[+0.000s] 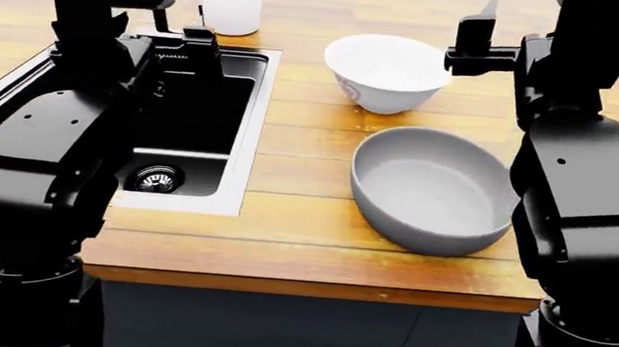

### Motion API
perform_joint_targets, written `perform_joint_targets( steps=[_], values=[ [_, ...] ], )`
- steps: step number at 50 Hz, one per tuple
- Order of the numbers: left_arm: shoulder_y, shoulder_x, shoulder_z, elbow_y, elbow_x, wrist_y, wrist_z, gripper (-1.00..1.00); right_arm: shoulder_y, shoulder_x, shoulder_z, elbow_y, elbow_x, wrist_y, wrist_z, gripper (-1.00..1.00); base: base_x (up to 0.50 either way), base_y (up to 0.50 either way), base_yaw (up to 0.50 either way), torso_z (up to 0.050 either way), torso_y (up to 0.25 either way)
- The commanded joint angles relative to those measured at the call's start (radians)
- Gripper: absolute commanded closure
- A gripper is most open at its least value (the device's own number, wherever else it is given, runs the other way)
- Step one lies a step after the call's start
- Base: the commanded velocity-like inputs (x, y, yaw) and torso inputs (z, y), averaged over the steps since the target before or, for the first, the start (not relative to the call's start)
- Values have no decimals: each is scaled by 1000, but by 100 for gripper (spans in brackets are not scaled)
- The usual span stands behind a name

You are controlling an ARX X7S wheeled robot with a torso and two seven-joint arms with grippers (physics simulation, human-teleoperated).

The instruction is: Stack the bowls in the sink.

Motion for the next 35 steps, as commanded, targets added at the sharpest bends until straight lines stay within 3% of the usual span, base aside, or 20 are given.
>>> perform_joint_targets(
  steps=[1, 7, 15, 21, 26, 35],
  values=[
    [-155, -59, 51, -12, -25, -131, 60, -100, 166, 18, -29, 61, 9, 52, -52, -100, 0, 0, 0, 0, 0],
    [-342, -86, 142, -191, -23, -185, 160, -100, 303, 13, -49, 240, 34, 67, -124, -100, 0, 0, 0, 0, 0],
    [-586, -63, 219, -618, 0, -119, 295, -100, 442, 13, -117, 509, 22, 23, -213, -100, 0, 0, 0, 0, 0],
    [-882, 19, 281, -1284, 59, 130, 435, -100, 602, -28, -182, 871, -15, -110, -275, -100, 0, 0, 0, 0, 0],
    [-905, 30, 254, -1289, 101, 46, 480, -100, 707, -55, -228, 1094, -46, -193, -319, -100, 0, 0, 0, 0, 0],
    [-916, 29, 204, -1289, 148, -7, 509, -100, 704, -30, -233, 1049, -46, -129, -330, -100, 303, -35, 0, 0, 0]
  ],
)
